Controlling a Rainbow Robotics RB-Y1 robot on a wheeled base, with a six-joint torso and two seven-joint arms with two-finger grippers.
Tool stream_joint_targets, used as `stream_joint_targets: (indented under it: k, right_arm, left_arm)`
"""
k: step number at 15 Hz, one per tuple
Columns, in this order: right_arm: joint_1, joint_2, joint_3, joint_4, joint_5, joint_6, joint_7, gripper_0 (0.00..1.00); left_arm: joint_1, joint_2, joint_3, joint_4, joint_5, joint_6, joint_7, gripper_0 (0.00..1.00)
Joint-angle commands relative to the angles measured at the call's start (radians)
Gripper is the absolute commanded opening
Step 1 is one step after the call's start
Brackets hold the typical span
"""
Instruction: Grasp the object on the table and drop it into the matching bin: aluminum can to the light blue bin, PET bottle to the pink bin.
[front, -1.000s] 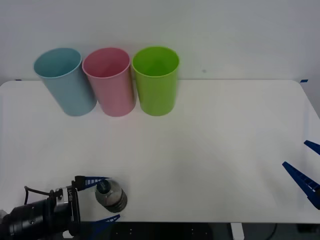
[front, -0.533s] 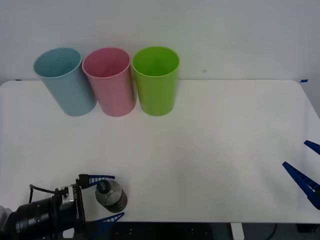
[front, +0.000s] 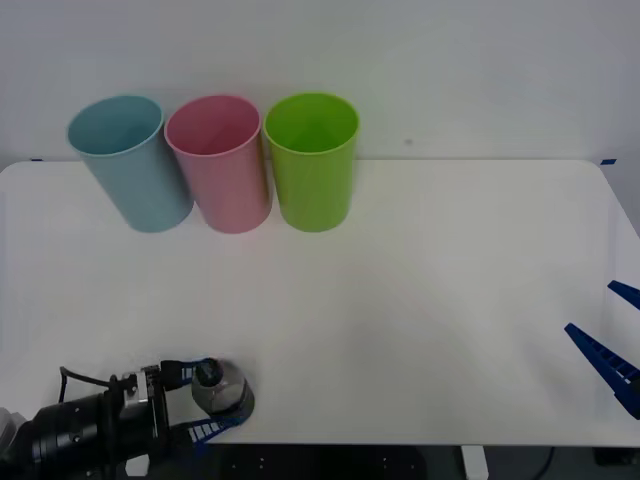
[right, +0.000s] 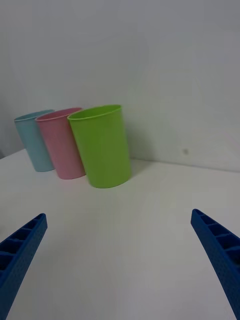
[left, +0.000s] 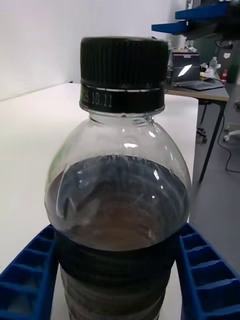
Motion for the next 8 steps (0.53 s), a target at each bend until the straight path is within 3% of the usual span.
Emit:
stream_joint_targets:
  k: [1, 8]
  right_arm:
    - [0.000, 0.000, 0.000, 0.000, 0.000, 0.000, 0.000, 1.00]
    - [0.000, 0.000, 0.000, 0.000, 0.000, 0.000, 0.000, 1.00]
  left_arm:
    - [-0.002, -0.001, 0.000, 0.000, 0.000, -0.001, 0.002, 0.00]
    - [-0.005, -0.001, 0.003, 0.000, 0.033, 0.014, 0.020, 0.00]
